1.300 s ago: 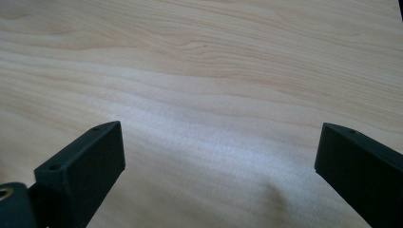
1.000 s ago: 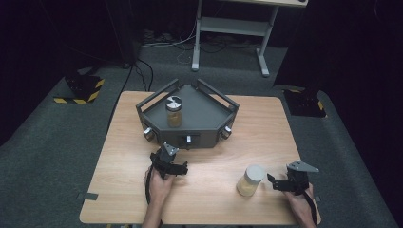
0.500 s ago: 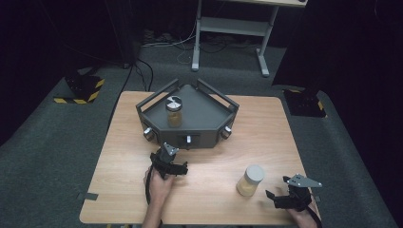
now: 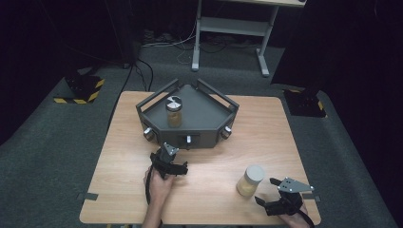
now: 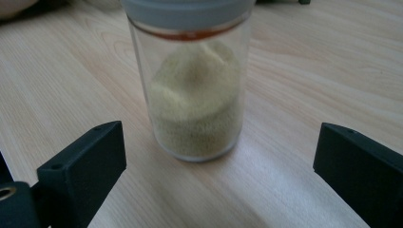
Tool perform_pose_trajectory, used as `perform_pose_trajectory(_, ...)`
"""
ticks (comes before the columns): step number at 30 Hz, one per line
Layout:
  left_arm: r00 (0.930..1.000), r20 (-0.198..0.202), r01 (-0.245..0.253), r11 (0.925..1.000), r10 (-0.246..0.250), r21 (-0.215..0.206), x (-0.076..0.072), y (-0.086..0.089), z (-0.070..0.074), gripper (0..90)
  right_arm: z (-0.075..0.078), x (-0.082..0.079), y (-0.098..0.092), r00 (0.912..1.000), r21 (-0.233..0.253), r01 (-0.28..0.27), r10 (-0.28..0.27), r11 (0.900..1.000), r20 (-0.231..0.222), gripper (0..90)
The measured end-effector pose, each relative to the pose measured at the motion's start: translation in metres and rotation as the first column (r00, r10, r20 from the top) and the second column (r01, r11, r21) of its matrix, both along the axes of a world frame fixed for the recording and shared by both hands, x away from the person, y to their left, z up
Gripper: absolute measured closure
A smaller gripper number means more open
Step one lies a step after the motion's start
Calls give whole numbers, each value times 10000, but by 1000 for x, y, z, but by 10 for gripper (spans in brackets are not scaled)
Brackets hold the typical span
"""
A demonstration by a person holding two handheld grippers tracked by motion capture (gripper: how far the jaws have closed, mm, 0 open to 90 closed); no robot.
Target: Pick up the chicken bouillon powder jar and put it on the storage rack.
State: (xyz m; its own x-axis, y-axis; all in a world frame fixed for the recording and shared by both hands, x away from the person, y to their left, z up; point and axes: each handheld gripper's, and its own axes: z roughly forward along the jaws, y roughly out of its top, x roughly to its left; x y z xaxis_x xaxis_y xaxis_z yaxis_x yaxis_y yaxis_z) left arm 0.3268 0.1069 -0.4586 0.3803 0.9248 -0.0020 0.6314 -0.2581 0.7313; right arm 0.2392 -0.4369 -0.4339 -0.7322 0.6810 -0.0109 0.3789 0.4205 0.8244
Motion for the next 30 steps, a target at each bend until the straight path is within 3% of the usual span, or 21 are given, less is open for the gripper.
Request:
perform_pose_trajectory(13, 10000, -1, -2, 10000, 2, 2, 0, 0, 0, 4, 6, 5, 14, 9989, 324, -242, 229, 9992, 419, 30)
perform_pose_trajectory(25, 10000, -1, -15, 10000, 15, 2, 0, 0, 0, 4, 7, 21, 26, 9967, 658, -503, 459, 9966, 670, 32)
perform_pose_trajectory(30, 10000, -2, -15, 10000, 15, 2, 0, 0, 0, 4, 4, 29, 31, 9959, 842, -644, 588, 9944, 681, 75)
